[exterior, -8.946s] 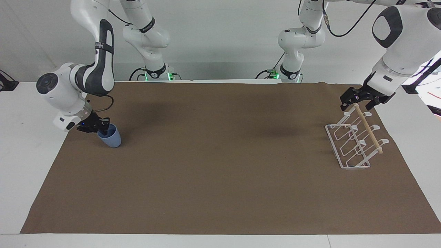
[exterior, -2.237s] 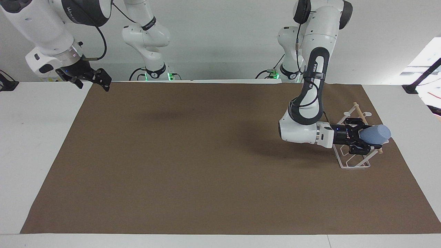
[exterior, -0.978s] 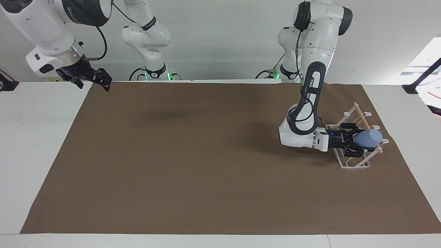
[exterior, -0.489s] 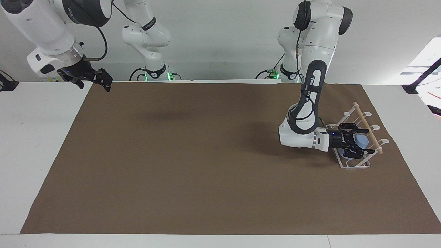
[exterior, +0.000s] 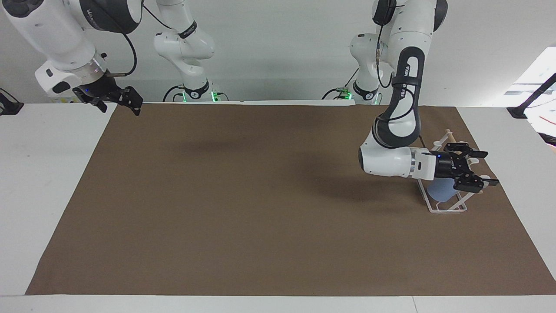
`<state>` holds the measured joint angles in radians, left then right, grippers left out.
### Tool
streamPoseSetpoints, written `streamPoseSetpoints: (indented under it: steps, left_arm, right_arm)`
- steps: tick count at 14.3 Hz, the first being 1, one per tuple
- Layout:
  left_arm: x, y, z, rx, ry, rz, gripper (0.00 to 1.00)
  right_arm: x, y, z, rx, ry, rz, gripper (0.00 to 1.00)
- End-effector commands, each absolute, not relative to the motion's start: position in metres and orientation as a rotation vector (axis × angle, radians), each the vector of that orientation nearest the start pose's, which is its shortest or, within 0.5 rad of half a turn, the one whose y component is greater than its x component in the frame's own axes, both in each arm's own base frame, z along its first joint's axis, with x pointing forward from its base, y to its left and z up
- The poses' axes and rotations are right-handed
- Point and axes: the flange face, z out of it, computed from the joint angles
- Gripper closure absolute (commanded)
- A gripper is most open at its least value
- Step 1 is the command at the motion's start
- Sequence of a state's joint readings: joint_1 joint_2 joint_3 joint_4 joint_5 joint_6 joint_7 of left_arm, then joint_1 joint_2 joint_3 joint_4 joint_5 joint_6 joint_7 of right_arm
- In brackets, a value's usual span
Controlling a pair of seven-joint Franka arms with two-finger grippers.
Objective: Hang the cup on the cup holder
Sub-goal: 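Lower the cup onto a rack peg and open the left gripper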
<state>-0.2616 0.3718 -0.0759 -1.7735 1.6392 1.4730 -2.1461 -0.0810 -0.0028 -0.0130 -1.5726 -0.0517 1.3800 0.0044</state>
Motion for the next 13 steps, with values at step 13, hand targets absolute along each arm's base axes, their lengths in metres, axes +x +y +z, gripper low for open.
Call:
streamPoseSetpoints:
  steps: [13]
  left_arm:
    - [0.583, 0.02, 0.583, -2.499, -0.865, -0.446, 0.0]
  right_arm:
    - [0.524, -0.056, 0.611, -3.148, 0.138, 0.293, 0.0]
